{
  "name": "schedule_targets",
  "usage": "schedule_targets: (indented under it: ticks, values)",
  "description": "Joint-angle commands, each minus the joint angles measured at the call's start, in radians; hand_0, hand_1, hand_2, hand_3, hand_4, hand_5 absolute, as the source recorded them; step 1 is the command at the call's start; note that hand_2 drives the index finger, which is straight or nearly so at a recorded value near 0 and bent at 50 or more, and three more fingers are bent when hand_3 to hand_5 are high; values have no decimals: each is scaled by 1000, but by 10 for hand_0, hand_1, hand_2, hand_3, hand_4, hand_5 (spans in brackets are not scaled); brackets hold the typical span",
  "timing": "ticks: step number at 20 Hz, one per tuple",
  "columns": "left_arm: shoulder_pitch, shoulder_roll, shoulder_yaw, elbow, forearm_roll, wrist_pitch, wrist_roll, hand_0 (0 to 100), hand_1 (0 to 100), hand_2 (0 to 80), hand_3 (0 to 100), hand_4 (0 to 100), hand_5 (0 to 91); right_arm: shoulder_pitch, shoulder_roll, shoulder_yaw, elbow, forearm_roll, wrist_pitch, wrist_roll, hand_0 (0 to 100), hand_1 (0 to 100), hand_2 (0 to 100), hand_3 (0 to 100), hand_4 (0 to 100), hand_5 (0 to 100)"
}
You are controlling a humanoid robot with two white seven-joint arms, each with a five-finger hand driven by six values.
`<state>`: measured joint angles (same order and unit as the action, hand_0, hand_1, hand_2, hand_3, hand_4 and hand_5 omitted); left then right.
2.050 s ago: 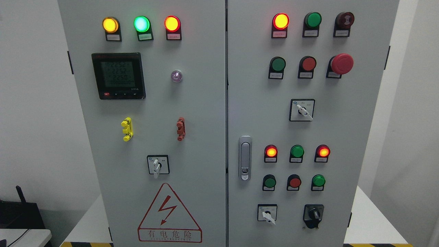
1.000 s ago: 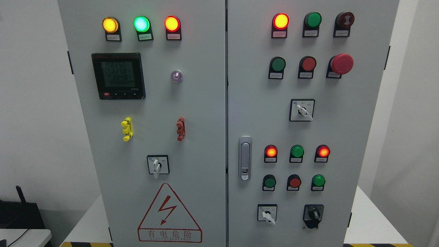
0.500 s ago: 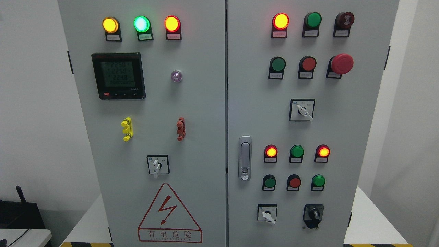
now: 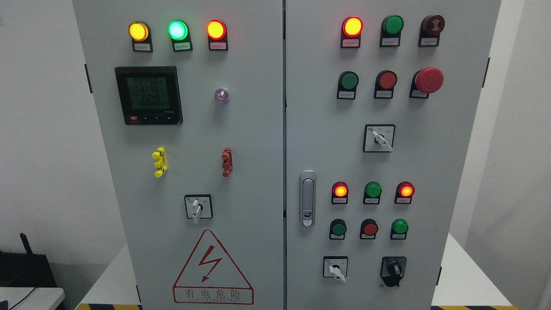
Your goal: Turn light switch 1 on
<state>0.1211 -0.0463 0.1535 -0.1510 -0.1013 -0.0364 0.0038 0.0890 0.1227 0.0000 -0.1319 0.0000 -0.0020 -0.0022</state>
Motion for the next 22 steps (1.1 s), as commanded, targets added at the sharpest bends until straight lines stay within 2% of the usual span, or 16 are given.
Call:
schedule_targets:
  ticks: [1, 8, 10, 12, 14, 17, 20, 22]
  values:
    - [32, 6, 80, -85, -4, -17, 5, 336, 49, 0, 0, 41, 0, 0, 0, 20, 0, -26, 1, 1, 120, 389, 0, 0, 0, 0]
    - [103, 29, 222, -307, -14, -56, 5, 343, 95, 0, 2, 120, 0, 0, 0, 20, 0, -26, 1, 1, 120, 389, 0, 0, 0, 0]
    - [109, 32, 262, -343, -15, -95, 4, 351, 118, 0, 26, 158, 0, 0, 0, 20, 0, -26, 1, 1, 120, 389, 0, 0, 0, 0]
    - [121, 33, 311, -398, -17, -181, -5, 358, 148, 0, 70, 212, 0, 0, 0, 20, 0, -26, 1, 1, 120, 389, 0, 0, 0, 0]
    - [134, 31, 357, -459, -18, -226, -5, 364, 185, 0, 104, 247, 0, 0, 0, 20, 0, -26, 1, 1, 120, 389, 0, 0, 0, 0]
    - [170, 33, 455, -622, -58, -235, -11, 383, 225, 9, 264, 372, 0, 0, 0, 20, 0, -26, 1, 1, 120, 389, 0, 0, 0, 0]
    - [192, 33, 543, -778, -61, -305, -60, 414, 247, 95, 373, 437, 34, 0, 0, 20, 0, -26, 1, 1, 120, 389, 0, 0, 0, 0]
    - [198, 34, 581, -866, -61, -345, -68, 431, 248, 193, 429, 489, 97, 0, 0, 20, 0, -26, 1, 1, 120, 389, 0, 0, 0, 0]
